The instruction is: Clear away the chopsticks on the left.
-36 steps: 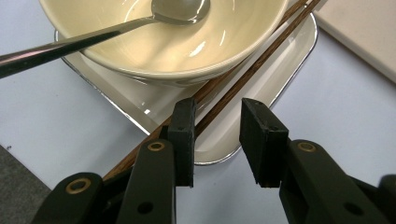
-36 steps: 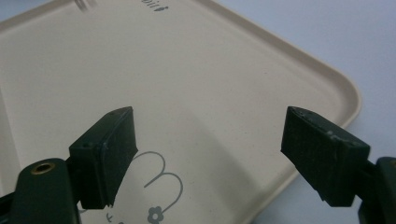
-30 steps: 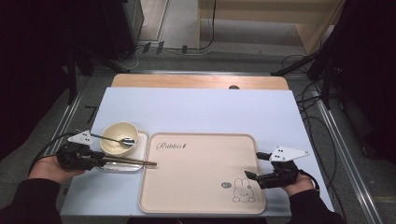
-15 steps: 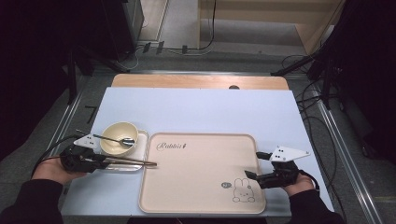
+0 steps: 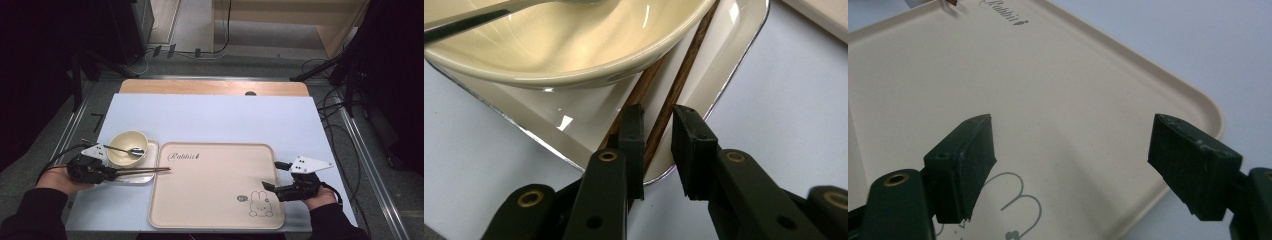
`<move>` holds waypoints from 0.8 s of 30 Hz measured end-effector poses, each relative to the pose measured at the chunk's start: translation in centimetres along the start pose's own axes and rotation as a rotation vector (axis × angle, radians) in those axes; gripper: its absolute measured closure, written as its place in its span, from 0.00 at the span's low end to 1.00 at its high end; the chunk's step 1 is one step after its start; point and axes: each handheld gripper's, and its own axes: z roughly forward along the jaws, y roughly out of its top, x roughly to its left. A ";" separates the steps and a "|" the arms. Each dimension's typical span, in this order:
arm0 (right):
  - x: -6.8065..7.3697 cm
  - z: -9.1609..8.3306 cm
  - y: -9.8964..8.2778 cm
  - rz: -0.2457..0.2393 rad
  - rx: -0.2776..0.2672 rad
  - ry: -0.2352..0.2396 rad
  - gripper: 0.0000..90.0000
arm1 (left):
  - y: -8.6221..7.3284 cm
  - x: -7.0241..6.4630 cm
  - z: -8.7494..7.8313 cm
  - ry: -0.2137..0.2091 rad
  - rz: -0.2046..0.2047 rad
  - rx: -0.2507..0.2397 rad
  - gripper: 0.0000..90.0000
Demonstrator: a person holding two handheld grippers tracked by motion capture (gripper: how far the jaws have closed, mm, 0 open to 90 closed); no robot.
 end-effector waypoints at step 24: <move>0.0 -0.3 0.2 -0.003 -0.021 -0.008 0.22 | 0.2 0.1 -0.3 -0.119 -0.020 0.007 0.96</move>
